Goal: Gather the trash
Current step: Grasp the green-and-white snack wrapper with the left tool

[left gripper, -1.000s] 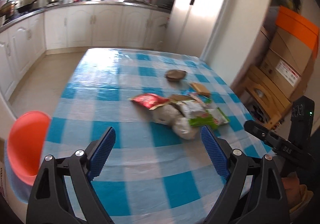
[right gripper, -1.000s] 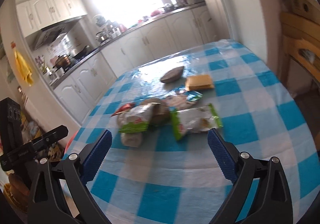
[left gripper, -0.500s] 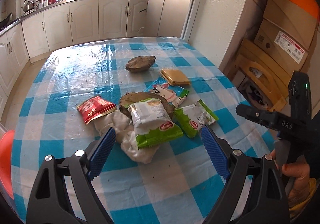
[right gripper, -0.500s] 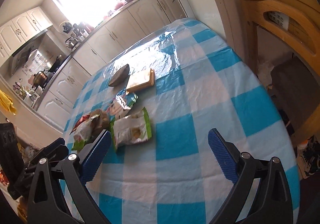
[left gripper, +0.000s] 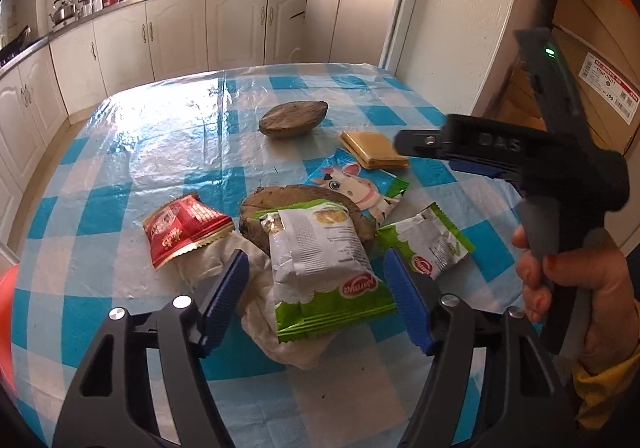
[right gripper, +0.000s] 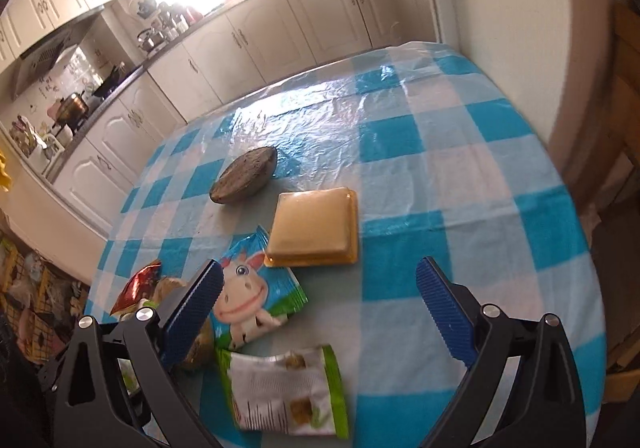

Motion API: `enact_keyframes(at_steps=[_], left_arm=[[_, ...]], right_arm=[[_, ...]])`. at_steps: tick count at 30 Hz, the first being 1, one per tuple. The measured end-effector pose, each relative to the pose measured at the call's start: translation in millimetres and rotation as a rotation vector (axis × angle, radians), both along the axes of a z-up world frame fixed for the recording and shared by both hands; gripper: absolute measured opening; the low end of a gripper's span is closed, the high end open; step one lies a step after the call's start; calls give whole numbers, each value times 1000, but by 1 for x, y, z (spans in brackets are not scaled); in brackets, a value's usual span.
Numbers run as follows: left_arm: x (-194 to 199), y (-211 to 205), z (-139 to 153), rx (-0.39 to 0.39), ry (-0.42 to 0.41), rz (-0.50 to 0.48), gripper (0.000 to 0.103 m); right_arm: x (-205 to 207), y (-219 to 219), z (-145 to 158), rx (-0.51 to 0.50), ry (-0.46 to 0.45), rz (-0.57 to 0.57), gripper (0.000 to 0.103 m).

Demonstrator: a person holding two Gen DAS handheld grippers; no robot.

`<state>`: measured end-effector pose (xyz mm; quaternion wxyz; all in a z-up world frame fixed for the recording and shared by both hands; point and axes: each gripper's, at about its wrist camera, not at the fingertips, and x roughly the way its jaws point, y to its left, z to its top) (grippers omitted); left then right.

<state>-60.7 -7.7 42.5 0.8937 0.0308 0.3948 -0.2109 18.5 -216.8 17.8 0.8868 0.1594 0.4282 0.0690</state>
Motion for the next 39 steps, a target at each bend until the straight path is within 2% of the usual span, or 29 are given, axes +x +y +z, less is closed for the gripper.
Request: enact_keyframes(at_steps=[2, 4, 5, 15, 18, 19, 29, 33, 39], left_arm=[[1, 1, 0, -5, -8, 5, 63], [3, 2, -1, -6, -5, 12, 52], [4, 4, -1, -15, -1, 12, 51], [4, 17, 1, -80, 15, 4, 48], [2, 20, 4, -98, 13, 0, 48], [2, 20, 4, -99, 11, 0, 48], [-3, 35, 15, -141, -21, -2, 48], [-5, 43, 18, -155, -25, 5, 48], [-6, 52, 21, -179, -29, 13, 48]], right_arm=[[10, 7, -4, -38, 14, 10, 96], [19, 13, -8, -69, 24, 22, 96], [22, 15, -9, -77, 28, 26, 96], [46, 25, -18, -150, 52, 30, 93], [47, 29, -18, -210, 40, 21, 69], [48, 29, -17, -222, 39, 18, 67], [48, 34, -20, -278, 33, 21, 64], [47, 31, -19, -267, 27, 10, 62], [39, 19, -15, -196, 4, -24, 62]])
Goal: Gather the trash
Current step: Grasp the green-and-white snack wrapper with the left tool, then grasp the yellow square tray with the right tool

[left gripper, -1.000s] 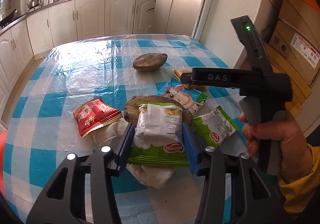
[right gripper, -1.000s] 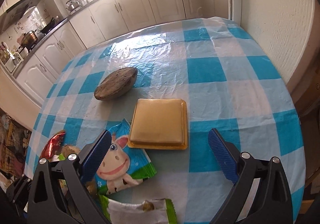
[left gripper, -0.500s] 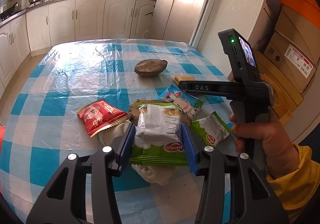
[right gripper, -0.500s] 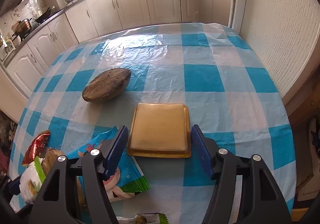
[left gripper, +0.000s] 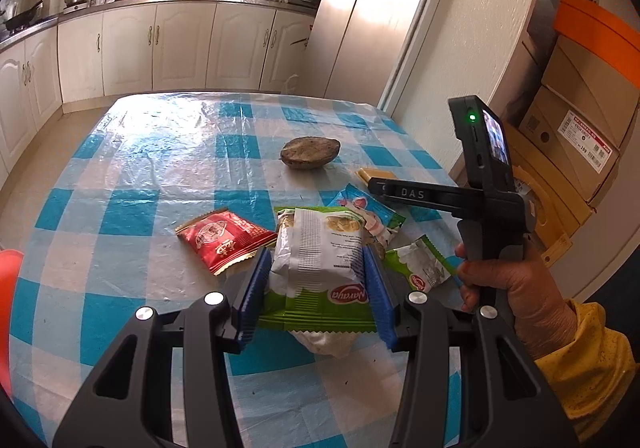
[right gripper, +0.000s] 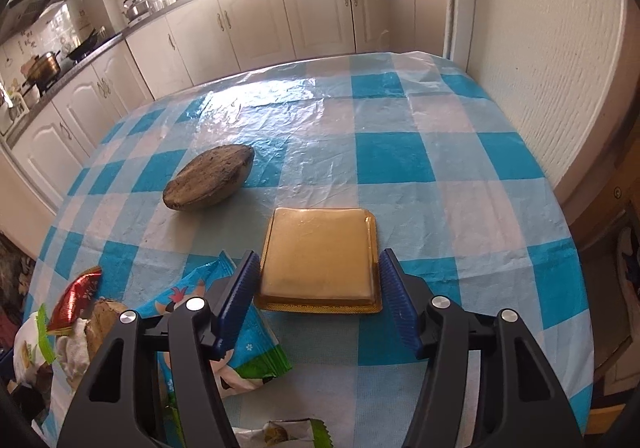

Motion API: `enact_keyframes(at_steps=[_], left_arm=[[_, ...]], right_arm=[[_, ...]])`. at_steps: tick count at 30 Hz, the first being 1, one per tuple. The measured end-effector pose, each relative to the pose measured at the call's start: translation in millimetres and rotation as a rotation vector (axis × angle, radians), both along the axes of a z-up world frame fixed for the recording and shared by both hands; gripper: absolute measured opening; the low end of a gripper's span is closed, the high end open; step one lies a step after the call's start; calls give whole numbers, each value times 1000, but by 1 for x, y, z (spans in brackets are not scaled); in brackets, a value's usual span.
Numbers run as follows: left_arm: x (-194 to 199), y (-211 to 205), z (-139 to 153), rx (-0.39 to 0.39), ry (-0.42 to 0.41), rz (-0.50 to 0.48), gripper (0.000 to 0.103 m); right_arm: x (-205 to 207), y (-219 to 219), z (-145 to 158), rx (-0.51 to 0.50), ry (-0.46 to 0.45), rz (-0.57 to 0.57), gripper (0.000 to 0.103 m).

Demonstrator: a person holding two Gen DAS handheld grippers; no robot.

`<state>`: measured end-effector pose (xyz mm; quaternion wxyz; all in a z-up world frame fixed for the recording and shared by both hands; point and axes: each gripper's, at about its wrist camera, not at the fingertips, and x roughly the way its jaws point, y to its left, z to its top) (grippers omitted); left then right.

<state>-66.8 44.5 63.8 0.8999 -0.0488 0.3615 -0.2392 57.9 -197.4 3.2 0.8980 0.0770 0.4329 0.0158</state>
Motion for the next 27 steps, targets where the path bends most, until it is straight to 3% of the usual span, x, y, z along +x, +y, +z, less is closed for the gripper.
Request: enact_keyframes(at_steps=[16, 27], left_arm=[[-2, 43, 0, -33, 9, 77, 48], [-8, 79, -5, -28, 10, 160, 48]], right_arm=[[-44, -10, 34, 95, -92, -46, 62], [-68, 15, 51, 151, -124, 18, 62]])
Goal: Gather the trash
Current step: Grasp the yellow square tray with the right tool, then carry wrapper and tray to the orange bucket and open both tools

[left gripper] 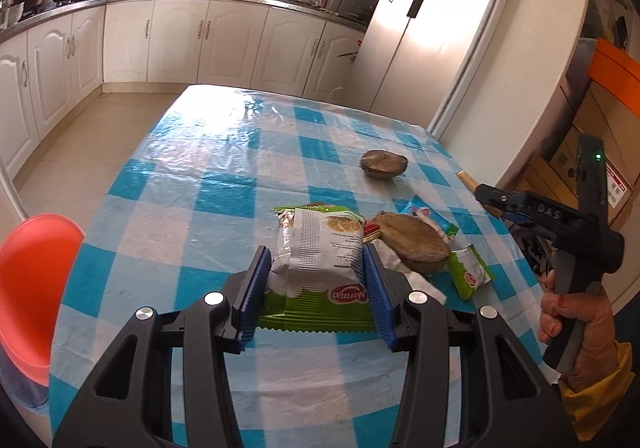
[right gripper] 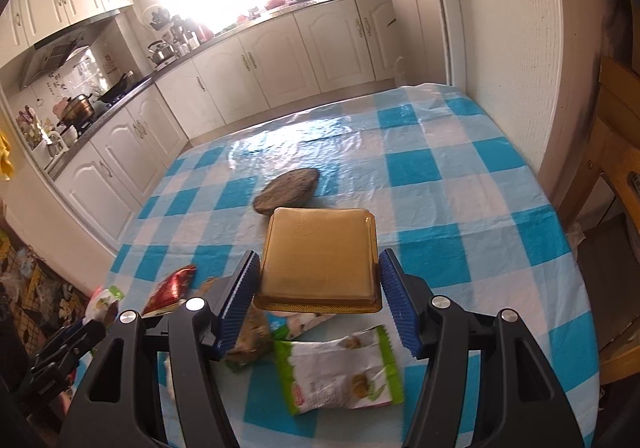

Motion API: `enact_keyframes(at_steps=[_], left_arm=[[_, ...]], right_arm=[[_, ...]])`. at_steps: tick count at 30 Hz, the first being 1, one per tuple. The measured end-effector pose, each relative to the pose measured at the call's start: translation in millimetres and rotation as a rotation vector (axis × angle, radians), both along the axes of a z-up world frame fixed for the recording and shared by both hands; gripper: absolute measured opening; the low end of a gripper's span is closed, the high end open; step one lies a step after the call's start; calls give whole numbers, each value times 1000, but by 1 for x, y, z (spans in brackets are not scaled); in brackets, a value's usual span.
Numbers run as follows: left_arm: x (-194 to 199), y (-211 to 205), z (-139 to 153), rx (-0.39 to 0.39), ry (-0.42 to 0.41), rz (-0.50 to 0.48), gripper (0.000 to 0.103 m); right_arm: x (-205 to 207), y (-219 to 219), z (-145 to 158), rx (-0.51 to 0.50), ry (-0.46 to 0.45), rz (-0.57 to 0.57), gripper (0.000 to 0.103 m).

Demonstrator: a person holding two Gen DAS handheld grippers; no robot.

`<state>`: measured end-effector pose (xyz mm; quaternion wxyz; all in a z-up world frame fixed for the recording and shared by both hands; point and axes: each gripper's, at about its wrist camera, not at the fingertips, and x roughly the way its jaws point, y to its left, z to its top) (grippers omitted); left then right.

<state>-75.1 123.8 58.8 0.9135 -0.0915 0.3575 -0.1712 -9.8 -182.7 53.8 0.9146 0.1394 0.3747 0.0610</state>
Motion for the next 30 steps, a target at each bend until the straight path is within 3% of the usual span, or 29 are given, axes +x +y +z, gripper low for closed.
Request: enact_keyframes(at_steps=[14, 18, 25, 30], left_arm=[[-14, 59, -7, -16, 16, 107, 43], [-28, 60, -11, -22, 18, 9, 44], [-32, 40, -36, 50, 87, -81, 59], [-30, 35, -40, 79, 88, -79, 59]], right_arm=[[-17, 70, 18, -28, -13, 158, 62], [-21, 84, 17, -44, -10, 185, 62], [-27, 101, 8, -41, 19, 223, 62], [-32, 110, 7, -50, 24, 245, 62]])
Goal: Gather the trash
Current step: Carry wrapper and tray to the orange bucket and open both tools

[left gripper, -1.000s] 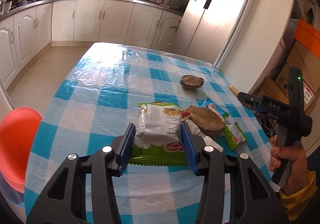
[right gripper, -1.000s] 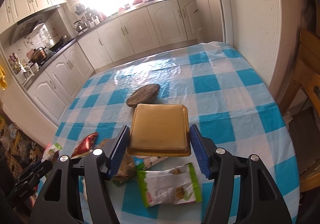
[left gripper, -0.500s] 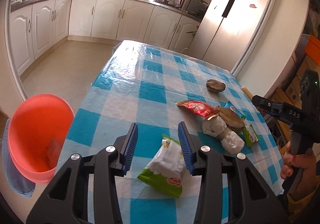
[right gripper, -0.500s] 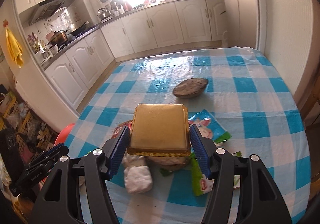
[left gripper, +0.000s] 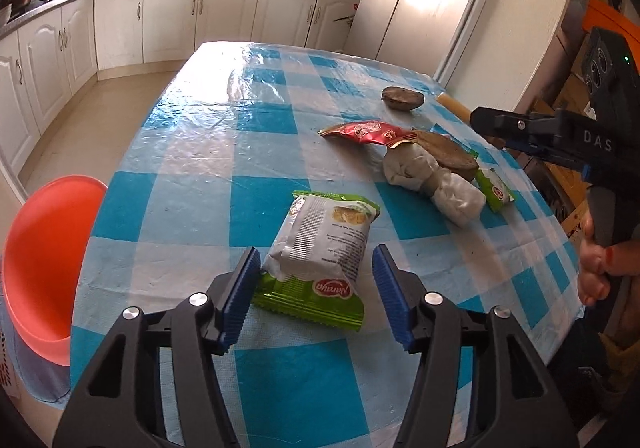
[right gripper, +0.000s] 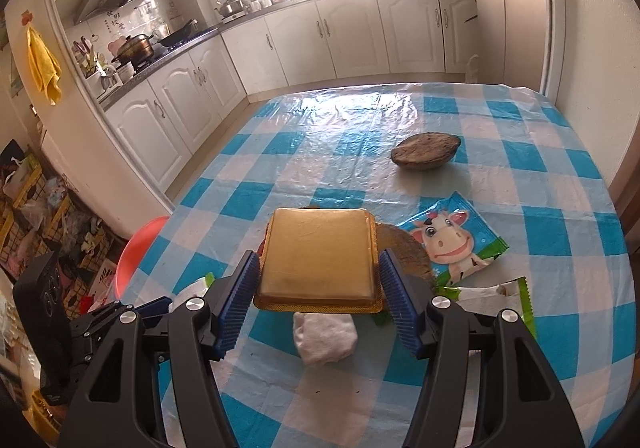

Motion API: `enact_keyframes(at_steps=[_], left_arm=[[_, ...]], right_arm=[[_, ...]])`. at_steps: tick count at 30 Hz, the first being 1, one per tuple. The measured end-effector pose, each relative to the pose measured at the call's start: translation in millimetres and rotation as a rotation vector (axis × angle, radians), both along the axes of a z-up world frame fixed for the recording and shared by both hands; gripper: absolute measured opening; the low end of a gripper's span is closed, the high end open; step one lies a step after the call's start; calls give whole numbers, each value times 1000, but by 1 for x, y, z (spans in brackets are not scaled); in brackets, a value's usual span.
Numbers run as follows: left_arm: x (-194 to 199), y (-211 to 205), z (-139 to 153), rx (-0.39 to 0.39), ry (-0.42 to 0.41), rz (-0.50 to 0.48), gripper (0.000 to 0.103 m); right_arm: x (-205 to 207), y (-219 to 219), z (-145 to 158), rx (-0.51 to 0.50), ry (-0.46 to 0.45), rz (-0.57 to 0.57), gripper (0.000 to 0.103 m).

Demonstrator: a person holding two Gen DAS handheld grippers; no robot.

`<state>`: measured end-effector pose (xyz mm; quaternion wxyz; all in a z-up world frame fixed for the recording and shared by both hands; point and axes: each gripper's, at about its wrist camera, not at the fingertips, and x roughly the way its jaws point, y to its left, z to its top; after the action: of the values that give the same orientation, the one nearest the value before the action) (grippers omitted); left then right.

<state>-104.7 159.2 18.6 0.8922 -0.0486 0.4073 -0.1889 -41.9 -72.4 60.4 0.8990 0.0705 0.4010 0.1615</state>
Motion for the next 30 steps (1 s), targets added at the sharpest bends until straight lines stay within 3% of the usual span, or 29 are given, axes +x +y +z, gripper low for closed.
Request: enact_keyframes(at_steps=[10, 19, 30], left_arm=[[4, -6, 2, 72, -2, 37, 45], [2, 17, 6, -33, 10, 78, 39], [0, 65, 16, -89, -5, 198, 38]], right_arm=[[-1, 18, 1, -13, 2, 37, 62], [-4, 36, 6, -17, -9, 73, 62], [0, 74, 1, -7, 16, 171, 62]])
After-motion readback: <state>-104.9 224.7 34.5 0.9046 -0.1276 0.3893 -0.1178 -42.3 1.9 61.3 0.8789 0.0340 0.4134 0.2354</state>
